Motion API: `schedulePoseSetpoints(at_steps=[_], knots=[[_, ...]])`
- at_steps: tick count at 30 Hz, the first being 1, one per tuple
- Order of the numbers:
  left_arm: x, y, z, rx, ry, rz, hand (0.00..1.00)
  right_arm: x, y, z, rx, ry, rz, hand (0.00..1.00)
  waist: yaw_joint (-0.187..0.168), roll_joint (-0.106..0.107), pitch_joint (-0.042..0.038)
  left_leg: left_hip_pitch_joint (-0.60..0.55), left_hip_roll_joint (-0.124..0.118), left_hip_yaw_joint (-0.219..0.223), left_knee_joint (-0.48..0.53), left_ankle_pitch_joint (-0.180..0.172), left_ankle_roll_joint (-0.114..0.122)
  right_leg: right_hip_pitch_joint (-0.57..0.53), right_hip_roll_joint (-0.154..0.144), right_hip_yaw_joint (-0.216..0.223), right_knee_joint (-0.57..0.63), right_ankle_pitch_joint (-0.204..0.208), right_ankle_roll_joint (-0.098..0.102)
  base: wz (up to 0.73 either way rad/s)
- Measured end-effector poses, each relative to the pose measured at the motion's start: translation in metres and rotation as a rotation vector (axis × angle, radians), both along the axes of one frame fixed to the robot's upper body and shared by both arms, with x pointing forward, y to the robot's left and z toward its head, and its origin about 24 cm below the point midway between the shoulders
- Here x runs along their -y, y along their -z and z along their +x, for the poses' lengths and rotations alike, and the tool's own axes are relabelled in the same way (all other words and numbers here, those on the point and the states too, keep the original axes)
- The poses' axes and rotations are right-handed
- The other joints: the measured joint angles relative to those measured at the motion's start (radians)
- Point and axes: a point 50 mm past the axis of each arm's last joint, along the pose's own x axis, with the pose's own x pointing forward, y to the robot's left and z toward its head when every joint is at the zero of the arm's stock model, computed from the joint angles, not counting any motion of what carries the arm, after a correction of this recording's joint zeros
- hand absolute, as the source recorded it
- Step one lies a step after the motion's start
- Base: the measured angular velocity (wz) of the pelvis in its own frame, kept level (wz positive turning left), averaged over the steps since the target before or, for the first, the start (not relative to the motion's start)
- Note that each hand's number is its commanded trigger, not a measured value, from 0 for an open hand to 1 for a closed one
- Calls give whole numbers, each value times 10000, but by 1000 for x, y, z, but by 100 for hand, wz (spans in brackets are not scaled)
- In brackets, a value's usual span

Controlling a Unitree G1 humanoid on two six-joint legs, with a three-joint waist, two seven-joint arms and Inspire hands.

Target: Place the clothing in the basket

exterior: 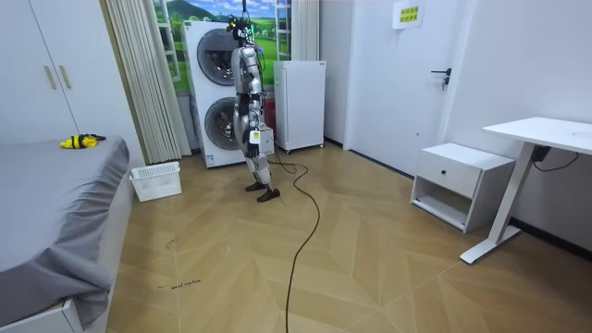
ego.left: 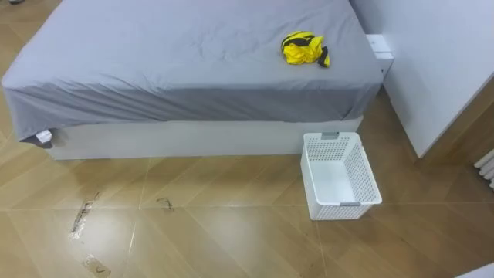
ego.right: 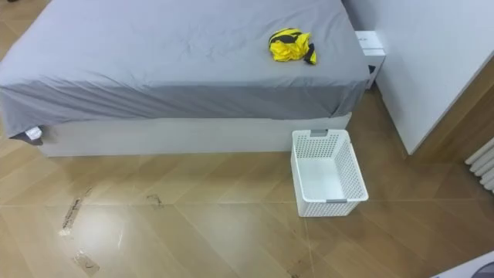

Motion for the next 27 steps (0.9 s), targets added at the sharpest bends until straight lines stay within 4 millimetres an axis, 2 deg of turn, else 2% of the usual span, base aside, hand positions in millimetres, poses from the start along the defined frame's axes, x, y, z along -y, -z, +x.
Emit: schedulePoseSetpoints(at_steps=[16,26,27], knots=[[2,-1,7,54,751,296,0,-1,0,5,165,-189,-16,0,-32,47,-45,-49,-4,-12,0,0,0,-29,-5,-41,-14,0,1,0],[2,-1,6,22,701,298,0,-2,0,5,190,-312,87,0,-17,43,-38,-94,2,18,56,-1,0,-71,-3,-50,4,-12,-10,0],[2,-1,7,75,695,294,0,-1,0,6,216,-327,89,0,8,50,-70,-202,30,161,162,-26,-42,-178,-3,-42,39,-33,-21,-6]])
